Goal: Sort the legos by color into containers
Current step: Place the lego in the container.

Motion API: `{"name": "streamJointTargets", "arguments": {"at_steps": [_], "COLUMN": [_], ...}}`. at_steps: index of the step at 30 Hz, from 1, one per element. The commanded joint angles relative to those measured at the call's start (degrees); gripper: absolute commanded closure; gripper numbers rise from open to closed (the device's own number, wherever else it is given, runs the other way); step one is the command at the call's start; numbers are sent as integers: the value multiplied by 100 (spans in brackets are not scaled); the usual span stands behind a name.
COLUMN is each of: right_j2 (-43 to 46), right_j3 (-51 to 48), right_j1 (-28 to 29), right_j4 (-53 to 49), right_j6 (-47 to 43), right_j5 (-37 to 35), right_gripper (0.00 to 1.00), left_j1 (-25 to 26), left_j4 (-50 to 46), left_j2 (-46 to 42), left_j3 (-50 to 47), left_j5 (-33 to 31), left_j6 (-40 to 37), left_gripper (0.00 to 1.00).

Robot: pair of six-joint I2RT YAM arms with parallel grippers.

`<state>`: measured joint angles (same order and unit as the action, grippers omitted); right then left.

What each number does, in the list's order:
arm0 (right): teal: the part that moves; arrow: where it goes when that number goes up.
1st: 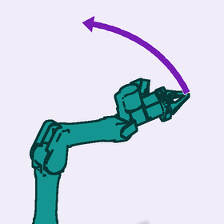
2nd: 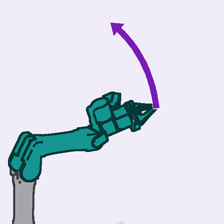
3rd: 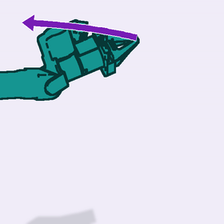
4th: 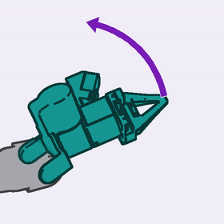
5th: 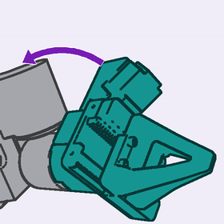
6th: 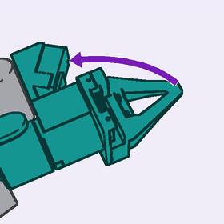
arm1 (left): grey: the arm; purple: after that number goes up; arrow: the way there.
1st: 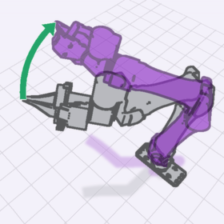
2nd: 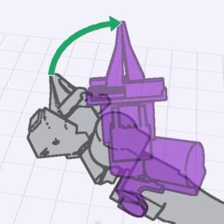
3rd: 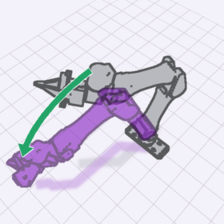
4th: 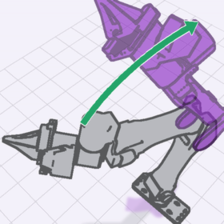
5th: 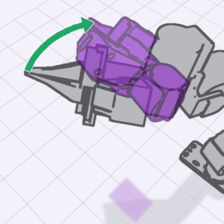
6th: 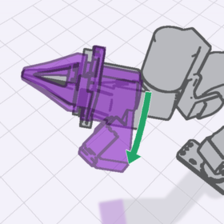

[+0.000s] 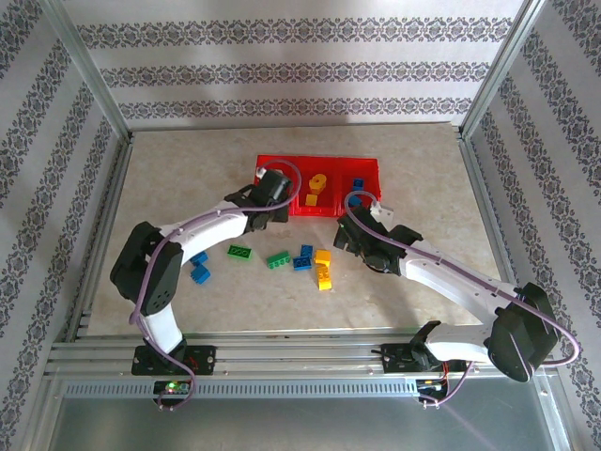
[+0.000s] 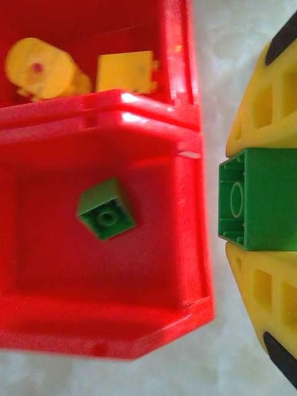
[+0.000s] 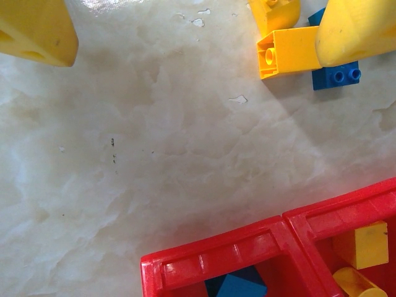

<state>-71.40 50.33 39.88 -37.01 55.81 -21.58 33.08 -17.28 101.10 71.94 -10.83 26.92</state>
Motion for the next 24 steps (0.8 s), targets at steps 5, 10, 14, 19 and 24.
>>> {"name": "streamJointTargets", "arguments": {"at_steps": [5,10,14,19,24], "right_j2": [21,-53,-119,-164,-180], "right_j3": [-49,-23,21,65,65], "right_j1": [44,109,140,162,163], "right_j4": [19,32,28,2,-23], "right_j6": [69,66,53,52,70], "right_j5": [-12,-13,-5,-3,1], "right_gripper": [2,2,2,2,2], "left_j1": [-424,-583,-627,-635,-629], "left_j4": [-72,-202,-308,-493,-523], "left_j2": [408,841,1137,1442,1525], "left_j3": [842,1332,1655,1931,1899], "left_j5": [17,73,9,-112,-95], "left_j6": [-376,-436,-492,-521,-445], "left_gripper": [73,73,73,72,72]}}
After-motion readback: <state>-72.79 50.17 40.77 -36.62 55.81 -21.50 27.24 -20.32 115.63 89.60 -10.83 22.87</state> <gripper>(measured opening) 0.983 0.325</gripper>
